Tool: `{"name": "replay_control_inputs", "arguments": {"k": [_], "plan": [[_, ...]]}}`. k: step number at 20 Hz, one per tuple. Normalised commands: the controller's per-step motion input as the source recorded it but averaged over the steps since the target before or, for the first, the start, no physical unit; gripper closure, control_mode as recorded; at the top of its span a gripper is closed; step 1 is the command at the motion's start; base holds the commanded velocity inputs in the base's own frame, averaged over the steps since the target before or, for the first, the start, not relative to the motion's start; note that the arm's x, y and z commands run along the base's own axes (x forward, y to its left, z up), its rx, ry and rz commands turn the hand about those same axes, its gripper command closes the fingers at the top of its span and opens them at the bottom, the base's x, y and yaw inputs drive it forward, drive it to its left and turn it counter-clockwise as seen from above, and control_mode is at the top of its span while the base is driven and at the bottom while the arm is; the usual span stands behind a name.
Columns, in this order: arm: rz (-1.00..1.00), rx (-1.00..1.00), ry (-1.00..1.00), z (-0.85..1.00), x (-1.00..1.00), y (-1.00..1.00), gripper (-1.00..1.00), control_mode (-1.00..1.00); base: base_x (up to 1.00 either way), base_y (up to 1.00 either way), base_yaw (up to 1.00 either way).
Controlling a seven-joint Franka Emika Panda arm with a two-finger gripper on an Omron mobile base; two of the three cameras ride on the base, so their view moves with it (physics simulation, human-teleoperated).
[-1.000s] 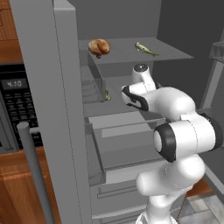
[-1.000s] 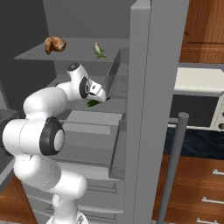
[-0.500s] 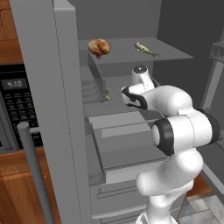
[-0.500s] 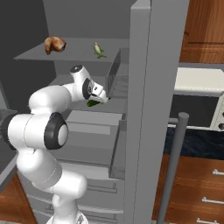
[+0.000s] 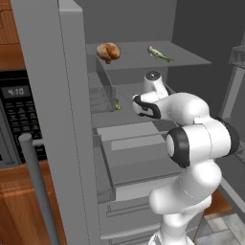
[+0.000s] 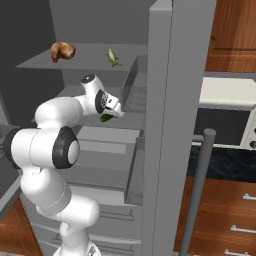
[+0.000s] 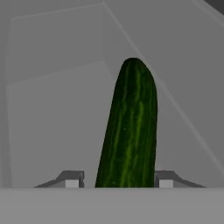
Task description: Gather the cucumber and broccoli from the fridge and place them on a tray on the dining counter. Then gather the chicken drumstick and fish from the fridge and place them on the other tray.
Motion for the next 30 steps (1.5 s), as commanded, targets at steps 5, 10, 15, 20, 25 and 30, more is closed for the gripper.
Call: {"name": "replay_control_inputs", "arguments": {"k": [5, 10, 15, 20, 25, 30], "plan": [[-0.01, 0.0, -0.09, -0.29, -0.4, 0.0, 1.0, -1.0, 0.0, 0.0, 0.0], [-0.03, 0.0, -0.25, 0.22, -0.84, 0.0, 1.0, -1.0, 0.0, 0.0, 0.0], [-0.01, 0.01, -0.22, 0.8, -0.89, 0.0, 1.0, -1.0, 0.0, 0.0, 0.0], [0.0, 0.06, -0.05, 1.0, -0.58, 0.02, 1.0, -1.0, 0.0, 0.0, 0.0], [0.0, 0.04, 0.0, 0.68, -0.8, 0.12, 1.0, -1.0, 0.0, 0.0, 0.0], [0.0, 0.0, 0.03, 0.39, -1.0, 0.23, 1.0, -1.0, 0.0, 0.0, 0.0]]}}
